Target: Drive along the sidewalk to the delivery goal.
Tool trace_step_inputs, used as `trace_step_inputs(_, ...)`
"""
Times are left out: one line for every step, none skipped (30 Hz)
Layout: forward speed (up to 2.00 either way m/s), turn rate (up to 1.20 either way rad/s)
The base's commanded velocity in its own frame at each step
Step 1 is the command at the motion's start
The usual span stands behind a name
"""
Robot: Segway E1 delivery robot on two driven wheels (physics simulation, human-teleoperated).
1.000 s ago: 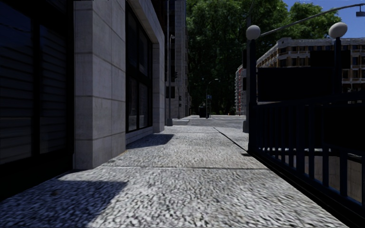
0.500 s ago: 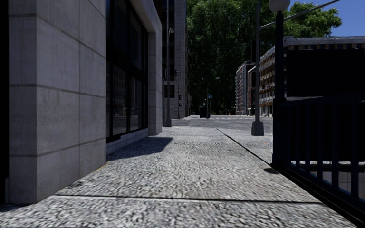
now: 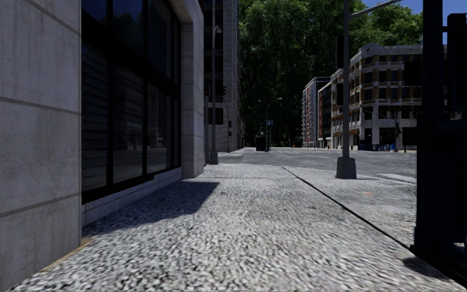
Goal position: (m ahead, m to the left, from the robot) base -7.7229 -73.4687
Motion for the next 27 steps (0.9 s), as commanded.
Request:
trace_step_inputs(2.00, 0.00)
trace_step_inputs(2.00, -0.45)
trace_step_inputs(2.00, -0.72)
trace_step_inputs(2.00, -0.72)
trace_step_inputs(2.00, -0.84)
trace_step_inputs(2.00, -0.85)
trace_step_inputs(2.00, 0.00)
trace_step_inputs(2.00, 0.00)
trace_step_inputs(2.00, 0.00)
trace_step_inputs(2.00, 0.00)
trace_step_inputs(2.00, 0.00)
trace_step_inputs(2.00, 0.00)
trace_step_inputs(2.00, 0.00)
trace_step_inputs(2.00, 0.00)
trace_step_inputs(2.00, 0.00)
trace_step_inputs(2.00, 0.00)
trace_step_inputs(2.00, 0.00)
trace_step_inputs(2.00, 0.00)
trace_step_inputs(2.00, 0.00)
trace_step_inputs(2.00, 0.00)
trace_step_inputs(2.00, -0.08)
trace_step_inputs(2.00, -0.52)
trace_step_inputs(2.00, -0.70)
trace_step_inputs(2.00, -0.76)
trace_step_inputs(2.00, -0.77)
trace_step_inputs(2.00, -0.77)
trace_step_inputs(2.00, -0.77)
